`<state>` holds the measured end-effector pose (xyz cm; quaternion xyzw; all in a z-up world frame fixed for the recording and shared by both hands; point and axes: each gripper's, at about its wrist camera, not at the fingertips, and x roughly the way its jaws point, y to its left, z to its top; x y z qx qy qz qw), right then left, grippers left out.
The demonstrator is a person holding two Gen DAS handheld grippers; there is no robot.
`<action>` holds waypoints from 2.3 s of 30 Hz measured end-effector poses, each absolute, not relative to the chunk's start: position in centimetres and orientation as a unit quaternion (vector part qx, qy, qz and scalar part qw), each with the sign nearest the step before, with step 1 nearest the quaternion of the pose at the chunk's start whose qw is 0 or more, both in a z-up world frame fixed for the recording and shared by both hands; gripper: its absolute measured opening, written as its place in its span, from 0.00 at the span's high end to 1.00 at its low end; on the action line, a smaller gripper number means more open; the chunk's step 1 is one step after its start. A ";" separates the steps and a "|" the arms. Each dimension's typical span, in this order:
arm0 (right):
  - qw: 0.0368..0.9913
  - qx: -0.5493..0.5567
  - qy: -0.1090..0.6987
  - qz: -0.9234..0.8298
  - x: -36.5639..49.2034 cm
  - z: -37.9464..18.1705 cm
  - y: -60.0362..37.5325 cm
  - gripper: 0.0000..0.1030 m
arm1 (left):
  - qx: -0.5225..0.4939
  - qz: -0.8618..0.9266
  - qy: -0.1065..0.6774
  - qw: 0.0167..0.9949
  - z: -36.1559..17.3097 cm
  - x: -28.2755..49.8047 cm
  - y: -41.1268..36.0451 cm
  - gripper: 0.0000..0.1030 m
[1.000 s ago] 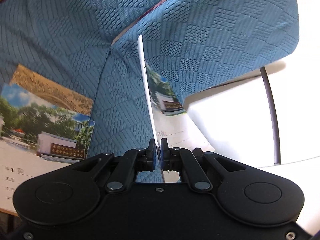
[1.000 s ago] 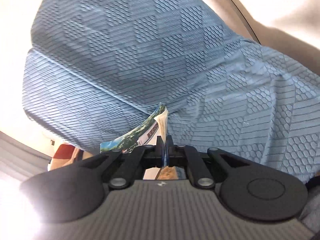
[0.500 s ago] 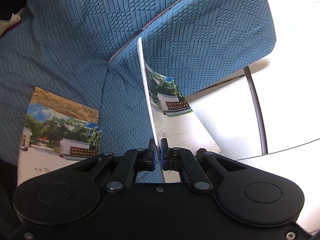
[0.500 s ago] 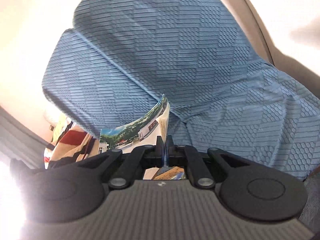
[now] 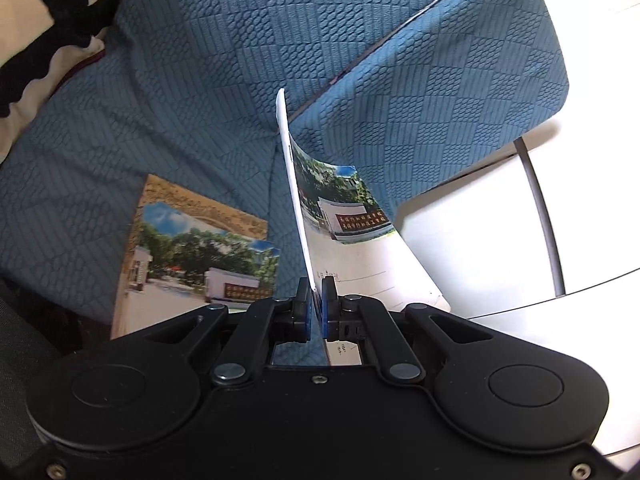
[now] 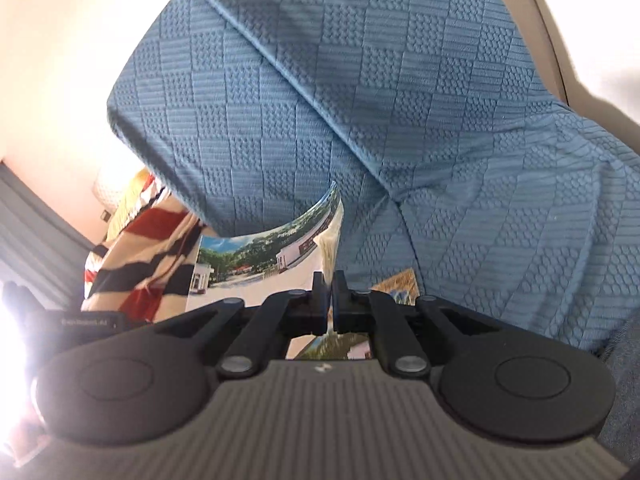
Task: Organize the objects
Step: 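Lift the postcard and carry it toward the book stack with both grippers, then lower the postcard onto the stack and open both grippers, then raise both open grippers away from the stack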
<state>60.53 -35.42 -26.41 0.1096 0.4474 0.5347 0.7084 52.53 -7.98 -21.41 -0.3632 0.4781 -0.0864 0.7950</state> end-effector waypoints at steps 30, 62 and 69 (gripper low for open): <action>0.676 0.013 0.512 0.530 53.5 -37.1 -34.2 0.89 | -0.271 0.004 0.561 0.782 -34.5 50.9 -6.3 0.96; 0.714 -0.106 0.477 0.502 54.6 -38.4 -32.8 0.72 | -0.194 0.003 0.560 0.805 -35.8 48.7 -9.4 0.50; 0.703 -0.118 0.488 0.504 53.8 -37.9 -33.0 0.73 | -0.198 0.006 0.560 0.804 -35.6 48.7 -9.4 0.48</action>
